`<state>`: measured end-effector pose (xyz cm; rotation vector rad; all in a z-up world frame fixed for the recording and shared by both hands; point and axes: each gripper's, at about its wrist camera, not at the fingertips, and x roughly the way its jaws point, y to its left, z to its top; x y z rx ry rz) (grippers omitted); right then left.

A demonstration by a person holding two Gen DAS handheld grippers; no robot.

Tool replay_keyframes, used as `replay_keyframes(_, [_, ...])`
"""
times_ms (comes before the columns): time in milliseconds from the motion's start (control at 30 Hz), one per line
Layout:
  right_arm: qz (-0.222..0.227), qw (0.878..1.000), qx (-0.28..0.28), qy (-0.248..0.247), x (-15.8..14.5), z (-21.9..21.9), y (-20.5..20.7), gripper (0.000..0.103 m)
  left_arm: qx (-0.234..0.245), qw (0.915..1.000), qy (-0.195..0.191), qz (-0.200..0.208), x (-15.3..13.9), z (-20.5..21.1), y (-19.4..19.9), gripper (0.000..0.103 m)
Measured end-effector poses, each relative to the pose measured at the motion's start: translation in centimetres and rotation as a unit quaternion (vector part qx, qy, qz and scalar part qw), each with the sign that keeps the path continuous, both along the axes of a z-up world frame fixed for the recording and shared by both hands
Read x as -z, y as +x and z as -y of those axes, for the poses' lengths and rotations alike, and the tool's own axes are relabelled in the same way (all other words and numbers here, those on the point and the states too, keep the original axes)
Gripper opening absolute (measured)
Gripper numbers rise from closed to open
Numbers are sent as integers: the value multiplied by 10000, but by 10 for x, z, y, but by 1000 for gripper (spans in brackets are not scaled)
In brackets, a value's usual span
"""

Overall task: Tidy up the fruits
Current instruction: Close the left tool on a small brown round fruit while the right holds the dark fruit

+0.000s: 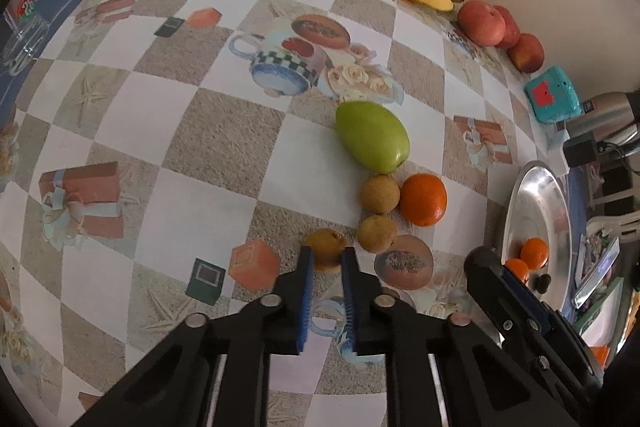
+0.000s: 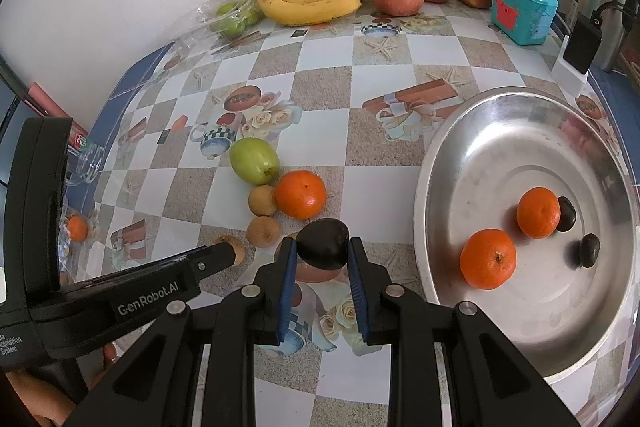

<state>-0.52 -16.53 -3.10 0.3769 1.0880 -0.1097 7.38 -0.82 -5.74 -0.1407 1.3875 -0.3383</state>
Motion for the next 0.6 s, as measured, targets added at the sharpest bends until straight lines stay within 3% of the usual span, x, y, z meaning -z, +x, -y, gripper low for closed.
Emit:
replay_keyframes(433, [30, 10000, 25, 37, -2, 2, -2, 26, -69, 9999, -85, -111, 5, 0, 2, 15])
replay_keyframes(600, [24, 10000, 19, 44, -2, 2, -2, 26, -113, 9997, -57, -193, 10, -1, 3, 28])
